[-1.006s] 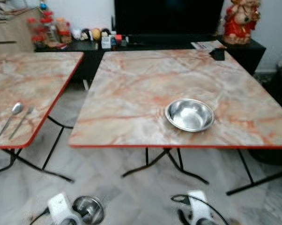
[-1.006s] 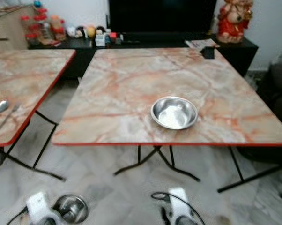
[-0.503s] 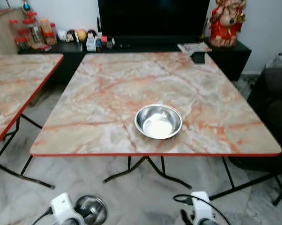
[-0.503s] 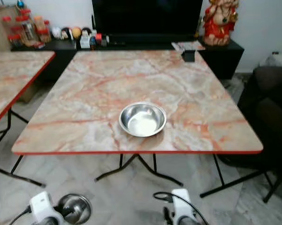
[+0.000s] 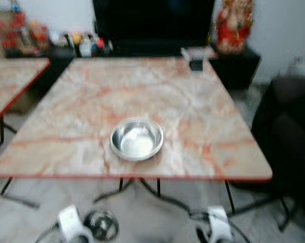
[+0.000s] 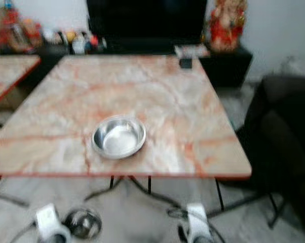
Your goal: Setting the table
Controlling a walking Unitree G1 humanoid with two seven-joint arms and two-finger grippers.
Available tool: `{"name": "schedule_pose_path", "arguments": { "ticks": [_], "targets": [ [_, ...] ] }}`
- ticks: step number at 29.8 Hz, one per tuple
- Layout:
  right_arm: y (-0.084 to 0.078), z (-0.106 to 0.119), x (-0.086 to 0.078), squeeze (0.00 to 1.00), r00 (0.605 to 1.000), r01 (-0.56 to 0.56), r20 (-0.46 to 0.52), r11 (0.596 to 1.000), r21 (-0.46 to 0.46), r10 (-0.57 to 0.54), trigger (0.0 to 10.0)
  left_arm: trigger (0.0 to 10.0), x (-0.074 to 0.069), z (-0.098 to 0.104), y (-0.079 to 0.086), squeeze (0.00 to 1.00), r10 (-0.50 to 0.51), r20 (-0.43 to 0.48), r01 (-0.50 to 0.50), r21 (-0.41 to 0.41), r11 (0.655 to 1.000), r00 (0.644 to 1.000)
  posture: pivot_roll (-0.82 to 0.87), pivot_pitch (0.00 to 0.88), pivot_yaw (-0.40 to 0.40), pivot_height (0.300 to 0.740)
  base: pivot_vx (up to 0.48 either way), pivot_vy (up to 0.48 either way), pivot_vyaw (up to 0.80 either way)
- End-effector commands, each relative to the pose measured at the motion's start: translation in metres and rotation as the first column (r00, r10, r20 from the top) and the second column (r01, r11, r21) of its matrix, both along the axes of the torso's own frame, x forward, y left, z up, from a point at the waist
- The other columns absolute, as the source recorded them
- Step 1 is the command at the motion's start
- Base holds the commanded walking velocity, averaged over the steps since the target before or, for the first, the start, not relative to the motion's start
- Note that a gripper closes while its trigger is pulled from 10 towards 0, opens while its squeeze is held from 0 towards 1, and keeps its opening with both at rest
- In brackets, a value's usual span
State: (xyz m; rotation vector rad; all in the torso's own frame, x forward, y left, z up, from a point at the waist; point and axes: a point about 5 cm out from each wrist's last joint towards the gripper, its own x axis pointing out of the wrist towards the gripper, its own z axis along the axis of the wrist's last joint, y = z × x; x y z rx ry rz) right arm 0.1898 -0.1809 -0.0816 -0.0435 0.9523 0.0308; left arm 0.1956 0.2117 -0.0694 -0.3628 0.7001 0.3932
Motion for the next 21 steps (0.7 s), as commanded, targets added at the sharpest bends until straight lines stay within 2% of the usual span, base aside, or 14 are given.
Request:
{"name": "schedule_pose_path", "arguments": {
  "ticks": [1, 5, 10, 17, 21],
  "targets": [
    [0.012, 0.0, 0.002, 0.0, 1.0, -0.004, -0.002, 0.999, 0.033, 0.005, 10.0, 10.0, -0.002, 0.001, 0.01, 0.0, 0.002, -0.004, -0.002, 0.031, 1.0, 1.0, 0.02, 0.0, -0.021, 0.709, 0.259, -0.356, 0.0],
    [0.012, -0.001, 0.001, 0.0, 1.0, -0.011, -0.009, 0.999, 0.036, 0.011, 10.0, 10.0, -0.005, -0.001, 0.01, 0.0, -0.015, -0.03, 0.016, 0.044, 0.999, 0.999, 0.02, 0.0, -0.023, 0.709, 0.194, -0.264, -0.65],
    [0.012, -0.001, 0.0, 0.0, 1.0, -0.019, -0.014, 0.999, 0.033, 0.019, 10.0, 10.0, -0.007, -0.002, 0.01, 0.0, -0.023, -0.046, 0.026, 0.056, 0.998, 0.999, 0.03, 0.0, -0.025, 0.709, 0.0, 0.0, 0.0],
    [0.013, -0.001, 0.0, 0.0, 1.0, -0.023, -0.012, 0.999, 0.037, 0.023, 10.0, 10.0, -0.011, -0.002, 0.017, 0.0, 0.026, -0.052, -0.02, 0.102, 0.995, 0.998, 0.03, 0.0, -0.031, 0.709, 0.0, 0.0, 0.0],
    [0.012, -0.001, 0.0, 0.0, 0.999, -0.031, -0.019, 0.999, 0.035, 0.032, 10.0, 10.0, -0.017, -0.001, 0.028, 0.0, 0.1, -0.057, -0.09, 0.165, 0.982, 0.993, 0.04, 0.0, -0.034, 0.709, 0.0, 0.0, 0.0]
  ]
}}
